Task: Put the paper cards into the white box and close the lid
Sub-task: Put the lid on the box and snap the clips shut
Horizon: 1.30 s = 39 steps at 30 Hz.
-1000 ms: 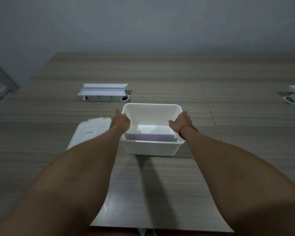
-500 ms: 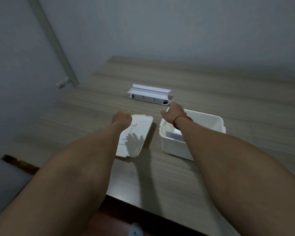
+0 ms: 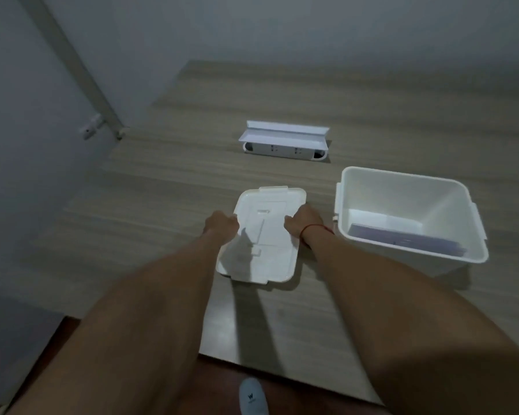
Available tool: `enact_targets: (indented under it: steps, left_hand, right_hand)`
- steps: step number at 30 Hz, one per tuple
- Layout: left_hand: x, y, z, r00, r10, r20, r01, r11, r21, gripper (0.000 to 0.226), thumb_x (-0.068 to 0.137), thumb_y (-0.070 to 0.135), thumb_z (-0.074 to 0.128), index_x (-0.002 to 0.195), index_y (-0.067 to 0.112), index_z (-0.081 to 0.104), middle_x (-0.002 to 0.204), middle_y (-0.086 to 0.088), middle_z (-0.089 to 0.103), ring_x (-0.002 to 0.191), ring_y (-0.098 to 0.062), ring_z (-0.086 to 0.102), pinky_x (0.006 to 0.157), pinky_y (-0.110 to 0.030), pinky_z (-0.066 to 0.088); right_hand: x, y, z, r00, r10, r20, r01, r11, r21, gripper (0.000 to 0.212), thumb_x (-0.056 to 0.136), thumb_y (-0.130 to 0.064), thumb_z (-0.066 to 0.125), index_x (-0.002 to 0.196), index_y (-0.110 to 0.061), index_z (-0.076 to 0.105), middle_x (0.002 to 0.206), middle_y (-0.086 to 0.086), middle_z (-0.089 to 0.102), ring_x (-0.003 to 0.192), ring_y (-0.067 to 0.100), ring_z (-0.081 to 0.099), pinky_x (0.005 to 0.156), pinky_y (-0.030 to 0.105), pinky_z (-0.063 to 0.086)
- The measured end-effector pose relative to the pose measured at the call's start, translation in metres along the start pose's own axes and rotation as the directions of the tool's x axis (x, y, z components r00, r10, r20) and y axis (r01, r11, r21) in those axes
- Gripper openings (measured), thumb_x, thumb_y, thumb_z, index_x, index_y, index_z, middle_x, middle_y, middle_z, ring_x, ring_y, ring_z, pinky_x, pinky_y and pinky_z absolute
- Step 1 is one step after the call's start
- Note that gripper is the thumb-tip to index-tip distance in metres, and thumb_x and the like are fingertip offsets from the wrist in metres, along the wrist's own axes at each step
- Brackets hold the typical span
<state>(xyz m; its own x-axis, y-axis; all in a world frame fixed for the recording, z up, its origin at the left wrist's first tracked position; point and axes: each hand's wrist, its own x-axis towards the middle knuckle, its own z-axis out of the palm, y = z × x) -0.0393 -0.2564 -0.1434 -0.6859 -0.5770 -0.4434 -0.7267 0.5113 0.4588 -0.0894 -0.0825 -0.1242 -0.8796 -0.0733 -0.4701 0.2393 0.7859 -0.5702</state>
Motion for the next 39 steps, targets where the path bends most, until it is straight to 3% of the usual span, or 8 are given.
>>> enact_targets:
  steps: [10,15,20,23,25,30,35,39]
  left_hand:
    - [0.013,0.013,0.019,0.979,-0.118,0.164,0.156,0.958,-0.242,0.074,0.098,0.053,0.02,0.146,-0.002,0.032,0.15,-0.023,0.037,0.138,-0.037,0.038,0.115,-0.044,0.029]
    - [-0.004,0.051,-0.052,0.995,-0.076,0.062,0.094,0.921,-0.379,0.079,0.097,0.057,0.012,0.145,-0.002,0.035,0.15,-0.022,0.039,0.137,-0.036,0.039,0.115,-0.045,0.03]
    - [-0.03,0.107,-0.155,0.995,0.085,-0.06,-0.096,0.525,-0.846,0.093,0.083,0.077,0.012,0.137,0.012,0.052,0.139,-0.014,0.056,0.125,-0.034,0.054,0.109,-0.049,0.04]
    - [-0.05,0.116,-0.185,0.957,0.289,0.006,-0.061,0.223,-0.973,0.078,0.088,0.072,0.017,0.109,0.019,0.069,0.099,-0.01,0.075,0.089,-0.026,0.072,0.087,-0.043,0.055]
    - [-0.061,0.111,-0.187,0.926,0.357,0.121,0.081,0.126,-0.989,0.048,0.093,0.046,0.037,0.078,0.016,0.071,0.062,-0.005,0.071,0.054,-0.022,0.068,0.059,-0.029,0.057]
    - [-0.068,0.086,-0.169,0.906,0.291,0.309,0.189,0.375,-0.908,0.027,0.095,-0.002,0.028,0.091,-0.014,0.051,0.079,-0.026,0.059,0.06,-0.029,0.067,0.037,-0.024,0.054]
    - [-0.066,0.084,-0.138,0.922,0.212,0.323,0.188,0.484,-0.855,0.041,0.102,0.008,0.037,0.141,-0.005,0.037,0.126,-0.023,0.059,0.1,-0.032,0.061,0.089,-0.032,0.051]
    - [-0.066,0.103,-0.121,0.997,0.032,0.076,0.066,0.246,-0.967,0.043,0.091,0.008,0.06,0.13,-0.009,0.049,0.129,-0.018,0.061,0.094,-0.028,0.065,0.072,-0.045,0.057]
  right_hand:
    - [0.014,0.003,0.034,0.957,0.288,-0.04,-0.272,0.934,0.231,0.042,0.096,-0.019,0.041,0.135,0.0,0.041,0.137,0.02,0.052,0.124,0.037,0.052,0.101,0.04,0.042]
    - [-0.004,-0.066,-0.021,0.974,0.208,-0.084,-0.15,0.881,0.448,0.058,0.101,-0.042,0.025,0.139,-0.002,0.043,0.141,0.016,0.051,0.129,0.032,0.049,0.105,0.035,0.037]
    - [-0.036,-0.154,-0.11,0.937,0.138,-0.322,0.217,0.494,0.842,0.074,0.091,-0.066,0.023,0.13,-0.012,0.057,0.137,0.009,0.056,0.126,0.032,0.051,0.106,0.042,0.036]
    - [-0.053,-0.168,-0.143,0.991,0.017,-0.132,0.128,0.147,0.981,0.057,0.087,-0.06,0.045,0.117,-0.014,0.063,0.118,0.012,0.065,0.11,0.031,0.063,0.096,0.038,0.05]
    - [-0.056,-0.156,-0.145,0.991,-0.137,-0.008,0.021,0.094,0.995,0.024,0.089,-0.042,0.053,0.09,-0.02,0.063,0.092,0.007,0.064,0.082,0.026,0.064,0.073,0.031,0.054]
    - [-0.047,-0.101,-0.14,0.993,-0.094,0.068,-0.051,0.18,0.982,0.026,0.091,0.006,0.047,0.067,-0.006,0.049,0.066,0.009,0.049,0.053,0.015,0.056,0.038,0.016,0.051]
    - [-0.057,-0.093,-0.14,0.97,-0.2,0.139,-0.071,0.315,0.946,0.02,0.096,-0.011,0.051,0.114,-0.003,0.057,0.109,0.019,0.062,0.079,0.027,0.06,0.081,0.042,0.051]
    - [-0.07,-0.096,-0.14,0.979,-0.174,0.107,-0.098,0.06,0.993,0.039,0.096,-0.043,0.047,0.117,-0.012,0.059,0.117,0.013,0.063,0.104,0.029,0.063,0.103,0.042,0.046]
